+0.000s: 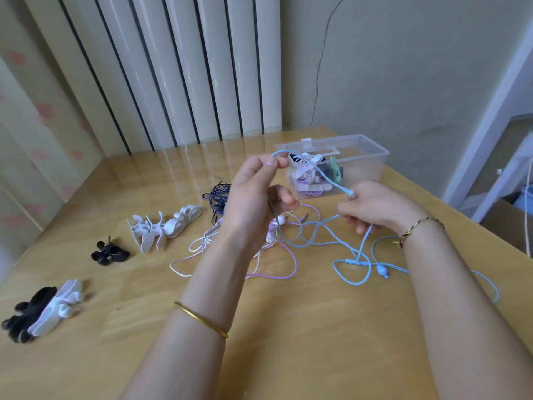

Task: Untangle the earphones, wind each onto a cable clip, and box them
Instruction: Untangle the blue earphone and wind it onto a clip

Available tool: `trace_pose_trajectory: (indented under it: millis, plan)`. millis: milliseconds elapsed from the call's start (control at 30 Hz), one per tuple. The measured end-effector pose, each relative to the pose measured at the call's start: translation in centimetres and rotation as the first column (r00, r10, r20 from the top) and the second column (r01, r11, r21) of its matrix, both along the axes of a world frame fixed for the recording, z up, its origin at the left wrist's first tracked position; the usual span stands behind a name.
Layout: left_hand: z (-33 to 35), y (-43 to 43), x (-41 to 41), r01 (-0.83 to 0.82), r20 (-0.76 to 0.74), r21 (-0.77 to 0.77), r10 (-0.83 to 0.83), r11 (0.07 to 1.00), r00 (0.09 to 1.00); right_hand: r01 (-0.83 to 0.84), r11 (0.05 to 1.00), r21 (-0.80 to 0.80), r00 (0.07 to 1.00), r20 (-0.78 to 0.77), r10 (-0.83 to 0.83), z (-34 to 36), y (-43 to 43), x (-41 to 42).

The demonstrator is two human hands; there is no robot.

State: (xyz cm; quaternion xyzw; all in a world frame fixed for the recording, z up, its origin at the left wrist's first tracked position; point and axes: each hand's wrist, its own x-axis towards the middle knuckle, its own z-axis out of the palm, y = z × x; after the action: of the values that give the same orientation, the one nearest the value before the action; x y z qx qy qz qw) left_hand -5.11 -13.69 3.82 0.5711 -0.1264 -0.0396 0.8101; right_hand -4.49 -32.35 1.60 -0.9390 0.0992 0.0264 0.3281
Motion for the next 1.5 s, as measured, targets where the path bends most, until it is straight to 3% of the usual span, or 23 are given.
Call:
trace_pose_trajectory:
  millis: [100, 233, 367, 467, 533, 633, 733, 867, 933, 1000, 1067, 1267, 1367, 1500]
  plan:
    - [0.1, -0.7, -0.6, 0.066, -0.027, 0.0, -0.066, 0.998, 0.997, 0.028, 0.998, -0.063, 0.997, 0.073, -0.023, 0.4, -0.1, -0.1]
    - [-0.1, -1.1, -0.7, 0.007, -0.066, -0.026, -0.009, 1.0, 0.998, 0.0, 0.96, 0.279, 0.981, 0.189, -0.054, 1.2, 0.9, -0.3]
    - [-0.4, -1.1, -0.3, -0.154, -0.129, -0.052, 0.146, 0.987, 0.981, 0.028, 0.938, 0.347, 0.929, 0.338, -0.152, 2.1, 1.6, -0.7]
    - [-0.7, -1.2, -0.1, -0.241, -0.108, -0.05, 0.234, 0.969, 0.966, -0.095, 0.826, 0.555, 0.945, 0.31, -0.1, 3.0, 2.5, -1.5]
    - [-0.7, -1.2, -0.1, -0.243, -0.061, -0.053, 0.24, 0.969, 0.969, -0.163, 0.779, 0.605, 0.949, 0.311, -0.043, 3.5, 3.2, -1.9]
    - [-0.4, -1.2, -0.7, -0.144, 0.134, 0.141, 0.125, 0.979, 0.983, -0.155, 0.751, 0.642, 0.956, 0.29, -0.05, 3.6, 4.5, -1.9]
    - [-0.2, -1.5, -1.4, -0.095, 0.311, 0.415, -0.043, 0.905, 0.949, -0.139, 0.714, 0.686, 0.941, 0.317, -0.121, 3.1, 5.2, -1.6]
    - [-0.2, -0.9, -1.3, 0.01, 0.215, 0.58, -0.165, 0.814, 0.962, -0.123, 0.631, 0.766, 0.911, 0.339, -0.234, 2.7, 4.7, -1.3]
    - [-0.1, -0.4, -0.7, -0.082, 0.21, 0.587, -0.053, 0.805, 0.976, -0.135, 0.633, 0.762, 0.94, 0.3, -0.161, 2.7, 4.0, -1.5]
    - [0.0, 0.3, -0.1, -0.226, 0.293, 0.516, 0.077, 0.826, 0.953, -0.176, 0.719, 0.672, 0.972, 0.236, 0.017, 2.8, 3.5, -1.8]
    - [0.1, 1.1, 0.4, -0.29, 0.398, 0.501, 0.081, 0.815, 0.914, -0.233, 0.786, 0.573, 0.971, 0.183, 0.155, 3.0, 3.5, -2.2]
    - [-0.4, 1.5, 0.7, -0.104, 0.363, 0.647, -0.186, 0.755, 0.913, -0.354, 0.75, 0.559, 0.934, 0.175, 0.31, 3.4, 4.0, -2.6]
    - [-0.7, 1.1, 0.8, -0.08, 0.342, 0.621, -0.178, 0.78, 0.923, -0.364, 0.754, 0.547, 0.931, 0.218, 0.292, 3.5, 4.0, -2.6]
    - [-0.7, 1.1, 0.6, 0.12, 0.13, 0.484, -0.207, 0.867, 0.97, -0.351, 0.726, 0.592, 0.932, 0.293, 0.211, 3.4, 3.6, -2.2]
